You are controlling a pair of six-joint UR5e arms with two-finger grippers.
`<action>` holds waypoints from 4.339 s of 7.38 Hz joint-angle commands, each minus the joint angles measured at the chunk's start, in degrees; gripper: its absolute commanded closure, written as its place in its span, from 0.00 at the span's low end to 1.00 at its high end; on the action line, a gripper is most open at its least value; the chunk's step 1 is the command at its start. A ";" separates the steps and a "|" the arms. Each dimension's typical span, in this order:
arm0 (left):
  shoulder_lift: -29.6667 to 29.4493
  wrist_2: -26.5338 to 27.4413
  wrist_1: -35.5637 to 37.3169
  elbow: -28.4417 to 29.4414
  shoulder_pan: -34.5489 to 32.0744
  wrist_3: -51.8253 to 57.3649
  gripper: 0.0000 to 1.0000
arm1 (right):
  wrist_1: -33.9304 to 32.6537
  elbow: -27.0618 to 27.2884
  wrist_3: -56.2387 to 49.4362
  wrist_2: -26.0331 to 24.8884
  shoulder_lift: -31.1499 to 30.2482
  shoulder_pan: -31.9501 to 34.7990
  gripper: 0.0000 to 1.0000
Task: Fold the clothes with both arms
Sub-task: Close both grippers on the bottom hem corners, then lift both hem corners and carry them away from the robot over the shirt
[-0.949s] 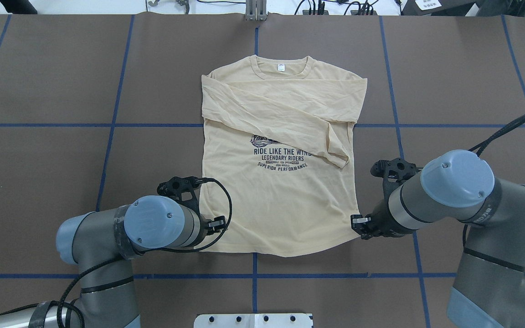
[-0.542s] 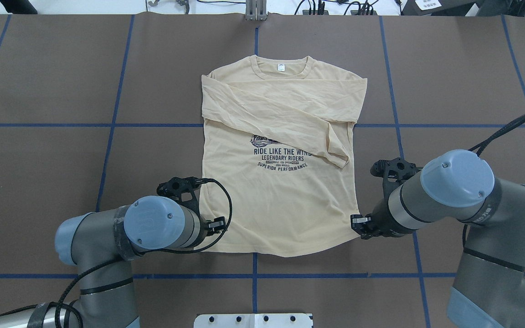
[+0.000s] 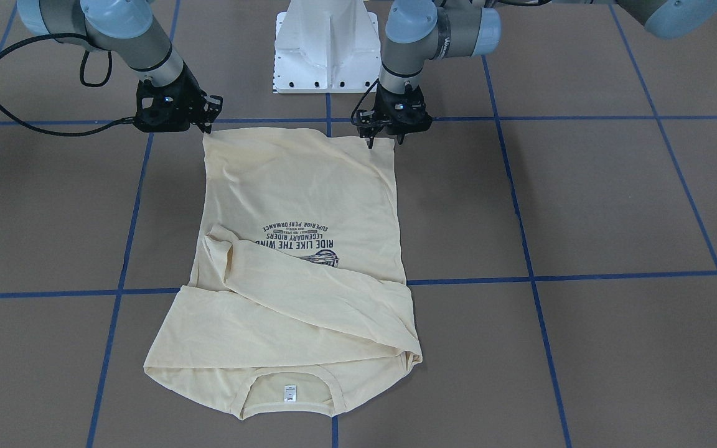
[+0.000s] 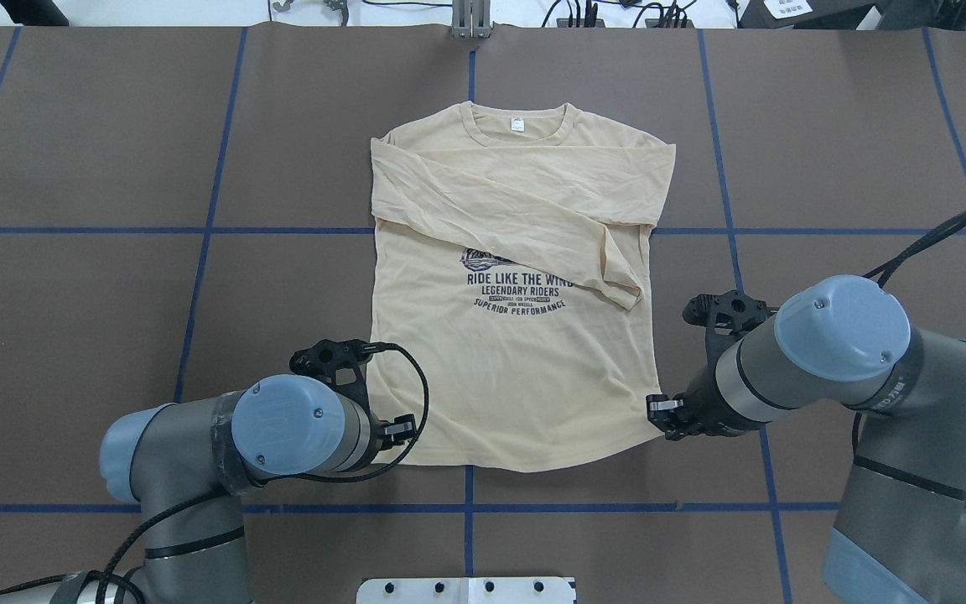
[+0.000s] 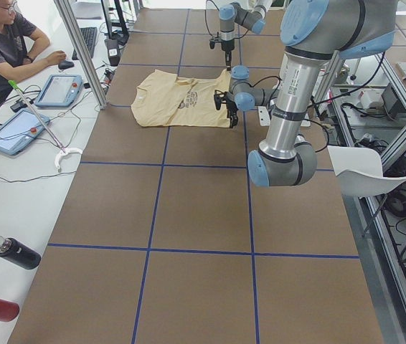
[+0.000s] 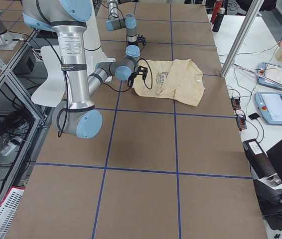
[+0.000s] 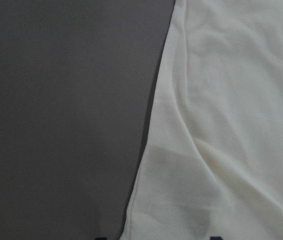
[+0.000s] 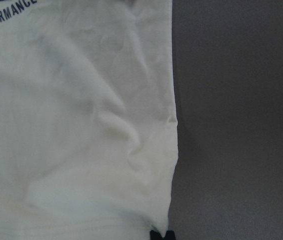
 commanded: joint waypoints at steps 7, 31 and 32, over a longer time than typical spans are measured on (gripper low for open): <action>0.05 0.00 0.20 0.59 0.39 -0.09 0.45 | -0.17 0.08 -0.09 0.00 -0.20 0.81 1.00; 0.23 -11.82 11.54 -15.06 -17.04 11.03 1.00 | -0.08 -2.81 -0.61 13.89 7.87 18.10 1.00; -0.82 -14.83 11.45 -13.83 -21.36 13.42 1.00 | -0.08 -4.74 -0.70 13.97 9.63 20.47 1.00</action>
